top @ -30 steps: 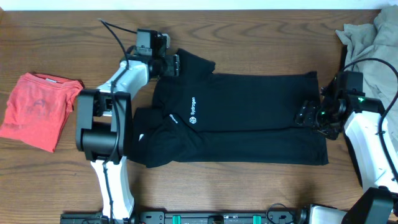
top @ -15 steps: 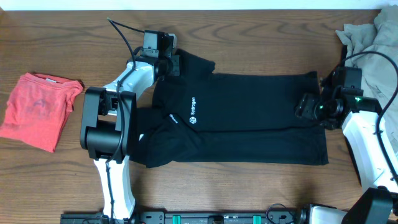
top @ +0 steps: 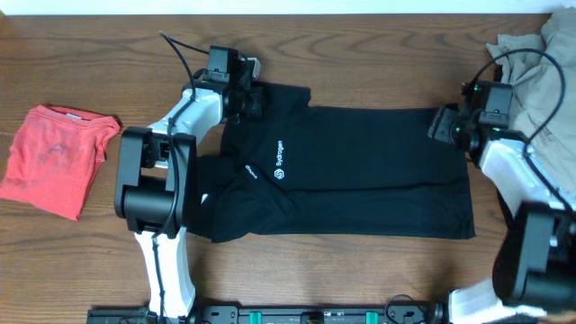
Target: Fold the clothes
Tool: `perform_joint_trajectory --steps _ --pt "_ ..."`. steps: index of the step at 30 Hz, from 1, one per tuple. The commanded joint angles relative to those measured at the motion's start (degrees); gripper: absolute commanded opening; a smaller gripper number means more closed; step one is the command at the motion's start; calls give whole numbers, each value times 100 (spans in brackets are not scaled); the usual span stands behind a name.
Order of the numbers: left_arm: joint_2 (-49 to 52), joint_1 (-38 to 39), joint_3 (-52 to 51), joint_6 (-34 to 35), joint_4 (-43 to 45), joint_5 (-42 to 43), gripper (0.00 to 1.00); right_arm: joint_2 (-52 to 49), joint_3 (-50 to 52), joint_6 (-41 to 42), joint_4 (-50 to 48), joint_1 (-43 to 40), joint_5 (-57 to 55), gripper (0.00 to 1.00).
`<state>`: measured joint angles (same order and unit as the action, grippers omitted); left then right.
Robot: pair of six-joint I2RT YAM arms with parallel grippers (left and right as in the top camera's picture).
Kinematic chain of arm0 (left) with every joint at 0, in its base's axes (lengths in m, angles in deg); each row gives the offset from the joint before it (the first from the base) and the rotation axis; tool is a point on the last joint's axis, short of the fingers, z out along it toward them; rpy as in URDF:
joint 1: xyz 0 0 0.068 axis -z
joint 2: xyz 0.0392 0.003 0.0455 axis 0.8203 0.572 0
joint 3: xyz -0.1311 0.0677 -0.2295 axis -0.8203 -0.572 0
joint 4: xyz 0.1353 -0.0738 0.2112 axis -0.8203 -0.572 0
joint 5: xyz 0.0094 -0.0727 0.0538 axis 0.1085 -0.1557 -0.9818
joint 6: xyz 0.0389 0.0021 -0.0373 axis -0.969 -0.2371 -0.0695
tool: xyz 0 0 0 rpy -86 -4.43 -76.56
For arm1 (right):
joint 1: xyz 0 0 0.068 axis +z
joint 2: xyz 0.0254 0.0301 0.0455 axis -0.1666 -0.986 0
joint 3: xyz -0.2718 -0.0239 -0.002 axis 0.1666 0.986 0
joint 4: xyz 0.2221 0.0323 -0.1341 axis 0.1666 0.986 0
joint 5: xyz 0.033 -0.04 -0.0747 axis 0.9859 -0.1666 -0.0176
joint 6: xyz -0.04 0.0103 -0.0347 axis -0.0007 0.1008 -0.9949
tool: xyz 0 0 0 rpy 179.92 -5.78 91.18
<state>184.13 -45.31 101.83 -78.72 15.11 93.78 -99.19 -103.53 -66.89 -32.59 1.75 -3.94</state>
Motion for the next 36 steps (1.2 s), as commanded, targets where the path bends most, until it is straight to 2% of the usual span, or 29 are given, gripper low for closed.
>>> perform_joint_trajectory --steps 1,7,21,36 --pt "-494 -24 136 -37 -81 282 9 -387 -15 -212 -457 11 -610 67" --pt "-612 -24 133 -37 -323 256 9 -879 -15 -205 -1296 -48 -885 68" --pt "-612 -24 120 -39 -1045 212 9 -1655 -15 -31 -2229 -44 -531 68" --pt "-610 -17 116 -39 -1252 212 9 -1742 -15 208 -2896 -39 -546 64"
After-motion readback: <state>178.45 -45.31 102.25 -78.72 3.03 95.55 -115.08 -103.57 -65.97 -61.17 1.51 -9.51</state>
